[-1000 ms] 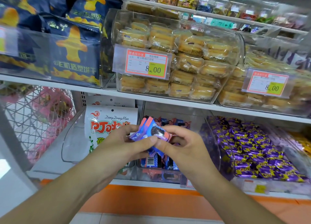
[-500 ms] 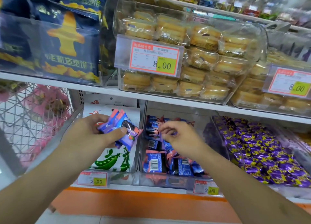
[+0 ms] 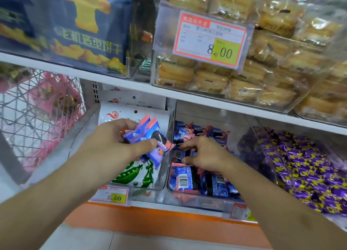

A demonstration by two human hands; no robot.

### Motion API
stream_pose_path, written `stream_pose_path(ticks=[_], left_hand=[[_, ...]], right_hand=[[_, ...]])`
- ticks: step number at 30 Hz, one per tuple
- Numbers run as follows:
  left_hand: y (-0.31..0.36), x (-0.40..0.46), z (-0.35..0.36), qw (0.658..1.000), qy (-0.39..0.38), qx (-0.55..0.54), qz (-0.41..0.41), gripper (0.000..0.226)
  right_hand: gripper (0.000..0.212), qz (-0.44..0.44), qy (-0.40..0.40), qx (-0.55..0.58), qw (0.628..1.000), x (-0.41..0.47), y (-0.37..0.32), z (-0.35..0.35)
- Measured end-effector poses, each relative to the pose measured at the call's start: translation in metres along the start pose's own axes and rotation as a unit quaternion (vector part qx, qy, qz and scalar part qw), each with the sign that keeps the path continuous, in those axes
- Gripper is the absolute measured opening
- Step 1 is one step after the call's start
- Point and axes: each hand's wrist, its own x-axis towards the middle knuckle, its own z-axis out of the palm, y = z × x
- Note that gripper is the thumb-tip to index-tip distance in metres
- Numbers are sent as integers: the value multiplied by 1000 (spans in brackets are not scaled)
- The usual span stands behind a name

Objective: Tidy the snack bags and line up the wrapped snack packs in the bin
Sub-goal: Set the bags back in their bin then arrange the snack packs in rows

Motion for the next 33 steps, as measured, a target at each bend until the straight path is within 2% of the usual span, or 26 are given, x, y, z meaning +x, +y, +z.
stream_pose_path(ticks=[4, 8, 13, 19, 22, 25, 31, 33], left_hand=[[2, -4, -1, 1000, -10, 5, -3, 45], [4, -7, 0, 1000, -2, 10, -7, 34], [8, -10, 2, 1000, -6, 16, -12, 41], [9, -11, 4, 1000, -4, 13, -7, 35], [11, -12, 5, 1000, -4, 9, -7, 32], [12, -12, 7, 1000, -9, 4, -6, 29], [12, -12, 9, 1000, -11, 4, -6, 34], [11, -12, 10, 1000, -14, 4, -4, 33]], right_hand=[[34, 6, -19, 3, 1000, -5, 2, -6], [30, 3, -5, -5, 1000, -11, 6, -7], [19, 4, 11, 67, 998, -15, 3, -6], [24, 11, -61, 75, 995, -18, -2, -8], [52, 47, -117, 101, 987, -23, -3, -15], [73, 31, -196, 12, 980, -33, -9, -19], [58, 10, -187, 22, 982, -43, -11, -24], [55, 2, -163, 35, 986, -47, -9, -25]])
